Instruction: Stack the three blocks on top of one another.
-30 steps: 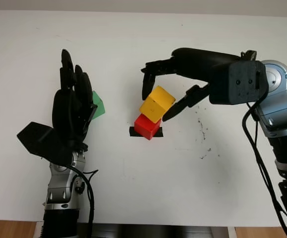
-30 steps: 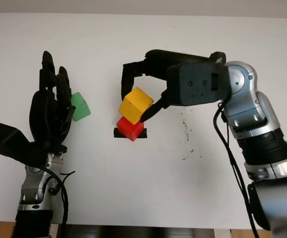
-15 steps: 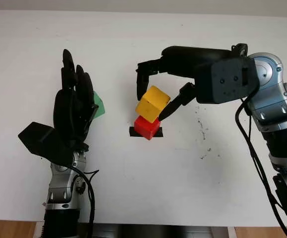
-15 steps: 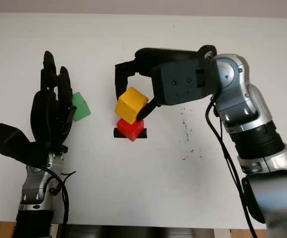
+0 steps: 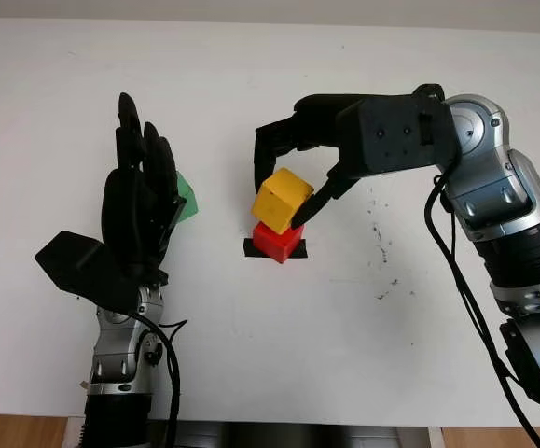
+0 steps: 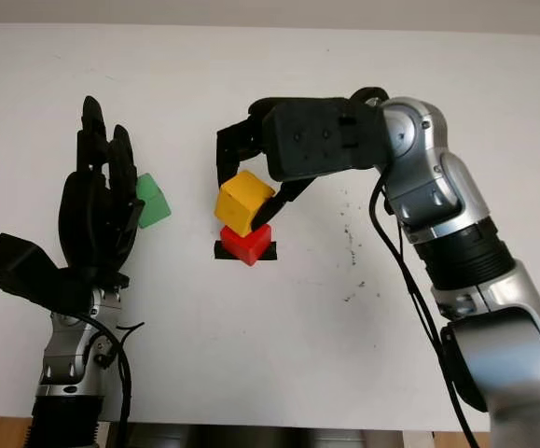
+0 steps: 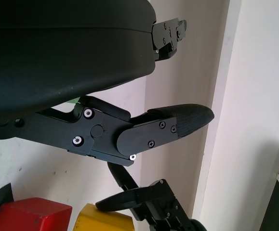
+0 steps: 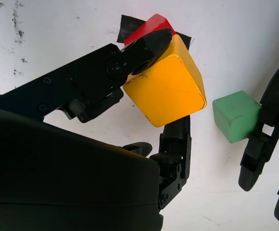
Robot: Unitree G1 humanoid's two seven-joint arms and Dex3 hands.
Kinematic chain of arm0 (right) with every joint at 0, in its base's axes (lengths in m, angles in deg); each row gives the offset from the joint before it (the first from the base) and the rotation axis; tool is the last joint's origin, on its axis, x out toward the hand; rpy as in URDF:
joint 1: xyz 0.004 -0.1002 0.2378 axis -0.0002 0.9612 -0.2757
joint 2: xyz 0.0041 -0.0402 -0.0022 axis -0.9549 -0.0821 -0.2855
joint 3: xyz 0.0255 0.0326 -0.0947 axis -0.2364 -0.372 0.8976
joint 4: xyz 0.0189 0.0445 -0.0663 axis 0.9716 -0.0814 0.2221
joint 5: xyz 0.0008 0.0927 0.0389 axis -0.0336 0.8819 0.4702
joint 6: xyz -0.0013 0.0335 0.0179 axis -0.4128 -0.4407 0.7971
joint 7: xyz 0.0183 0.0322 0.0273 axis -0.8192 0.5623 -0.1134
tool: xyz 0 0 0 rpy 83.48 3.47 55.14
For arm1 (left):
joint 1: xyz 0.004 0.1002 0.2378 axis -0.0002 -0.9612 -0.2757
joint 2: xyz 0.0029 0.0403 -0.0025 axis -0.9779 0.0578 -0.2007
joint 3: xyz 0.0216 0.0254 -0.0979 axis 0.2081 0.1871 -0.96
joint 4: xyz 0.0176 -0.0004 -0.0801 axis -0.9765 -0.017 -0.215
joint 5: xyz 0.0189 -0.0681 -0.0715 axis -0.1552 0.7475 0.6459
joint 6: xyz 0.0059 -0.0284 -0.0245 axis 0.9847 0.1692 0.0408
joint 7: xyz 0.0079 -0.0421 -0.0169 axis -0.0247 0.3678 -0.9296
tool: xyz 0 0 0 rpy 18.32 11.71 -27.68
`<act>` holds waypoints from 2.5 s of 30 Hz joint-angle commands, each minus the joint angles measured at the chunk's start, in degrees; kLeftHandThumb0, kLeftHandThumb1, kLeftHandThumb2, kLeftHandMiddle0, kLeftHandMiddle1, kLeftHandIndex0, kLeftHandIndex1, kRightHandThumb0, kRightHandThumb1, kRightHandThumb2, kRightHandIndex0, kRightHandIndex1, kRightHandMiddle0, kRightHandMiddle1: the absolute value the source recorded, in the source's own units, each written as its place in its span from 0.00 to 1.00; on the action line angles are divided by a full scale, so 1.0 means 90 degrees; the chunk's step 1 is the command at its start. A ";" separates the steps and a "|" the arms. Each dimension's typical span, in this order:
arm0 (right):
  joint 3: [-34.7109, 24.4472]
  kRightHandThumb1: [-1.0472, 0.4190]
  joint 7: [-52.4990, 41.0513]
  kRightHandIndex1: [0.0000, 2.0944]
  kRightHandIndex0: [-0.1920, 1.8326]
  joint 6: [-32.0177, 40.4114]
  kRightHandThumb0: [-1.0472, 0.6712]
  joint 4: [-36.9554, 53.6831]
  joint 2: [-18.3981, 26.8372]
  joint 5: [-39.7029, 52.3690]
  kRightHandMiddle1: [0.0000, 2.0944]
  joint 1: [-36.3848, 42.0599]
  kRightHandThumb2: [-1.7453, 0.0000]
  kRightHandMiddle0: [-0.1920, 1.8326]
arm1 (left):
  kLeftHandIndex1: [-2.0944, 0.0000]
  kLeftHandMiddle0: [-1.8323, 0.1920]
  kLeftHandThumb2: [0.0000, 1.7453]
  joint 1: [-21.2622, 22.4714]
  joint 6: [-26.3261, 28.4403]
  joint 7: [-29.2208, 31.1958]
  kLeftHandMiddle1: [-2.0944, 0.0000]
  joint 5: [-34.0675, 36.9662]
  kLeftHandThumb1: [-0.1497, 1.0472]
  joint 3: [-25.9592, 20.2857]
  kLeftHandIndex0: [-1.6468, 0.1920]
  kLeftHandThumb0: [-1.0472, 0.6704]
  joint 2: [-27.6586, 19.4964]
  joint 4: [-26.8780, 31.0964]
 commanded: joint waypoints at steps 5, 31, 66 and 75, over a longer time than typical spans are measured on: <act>0.0095 0.12 -0.0055 0.03 0.26 -0.0009 0.34 0.0043 0.0022 -0.0120 0.73 -0.0122 0.97 0.32 | 1.00 1.00 0.35 -0.0067 -0.0026 -0.0009 0.98 0.0045 1.00 0.0010 1.00 0.24 0.0055 0.0047; 0.0193 0.10 -0.0250 0.02 0.24 -0.0409 0.37 0.0050 0.0084 -0.0247 0.73 0.0013 0.97 0.32 | 1.00 1.00 0.35 -0.0130 -0.0020 -0.0050 0.98 0.0008 1.00 0.0050 1.00 0.24 0.0131 0.0101; 0.0247 0.08 -0.0078 0.02 0.23 -0.0602 0.36 -0.0065 0.0004 -0.0374 0.74 -0.0018 0.97 0.30 | 1.00 1.00 0.36 -0.0164 -0.0070 -0.0025 0.98 -0.0004 1.00 0.0073 1.00 0.25 0.0175 0.0097; 0.0264 0.09 -0.0040 0.02 0.23 -0.0601 0.36 -0.0083 -0.0063 -0.0415 0.71 -0.0039 0.97 0.31 | 1.00 1.00 0.36 -0.0152 -0.0082 -0.0076 0.98 -0.0009 1.00 0.0058 1.00 0.25 0.0216 0.0073</act>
